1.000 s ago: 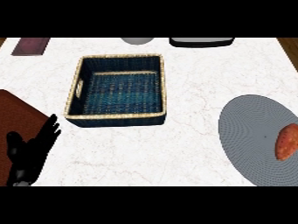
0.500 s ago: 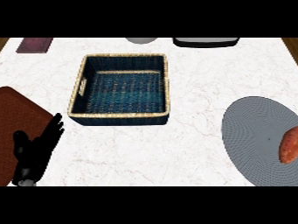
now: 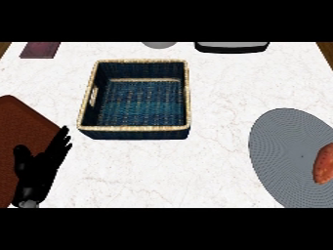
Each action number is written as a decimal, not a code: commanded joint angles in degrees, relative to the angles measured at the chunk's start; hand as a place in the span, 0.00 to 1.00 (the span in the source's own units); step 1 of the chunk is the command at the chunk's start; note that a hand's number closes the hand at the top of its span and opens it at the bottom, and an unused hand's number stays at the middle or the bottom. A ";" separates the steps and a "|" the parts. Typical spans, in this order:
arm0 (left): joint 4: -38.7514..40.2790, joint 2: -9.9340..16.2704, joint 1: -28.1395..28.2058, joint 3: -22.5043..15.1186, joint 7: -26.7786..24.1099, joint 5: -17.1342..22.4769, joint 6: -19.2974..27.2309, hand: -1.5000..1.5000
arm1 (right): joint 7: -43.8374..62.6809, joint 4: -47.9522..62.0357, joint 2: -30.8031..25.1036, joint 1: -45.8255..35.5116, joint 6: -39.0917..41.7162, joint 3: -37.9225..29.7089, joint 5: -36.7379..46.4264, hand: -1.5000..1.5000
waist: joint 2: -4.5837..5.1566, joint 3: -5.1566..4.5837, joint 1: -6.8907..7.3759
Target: Pick the sweet potato from the placemat and place it in the basket
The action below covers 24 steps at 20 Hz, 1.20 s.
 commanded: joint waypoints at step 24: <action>4.45 -2.10 1.98 0.05 3.14 -2.23 -1.63 0.50 | -8.26 11.79 14.15 -2.39 -5.97 7.40 18.46 0.00 | 0.65 -0.56 0.32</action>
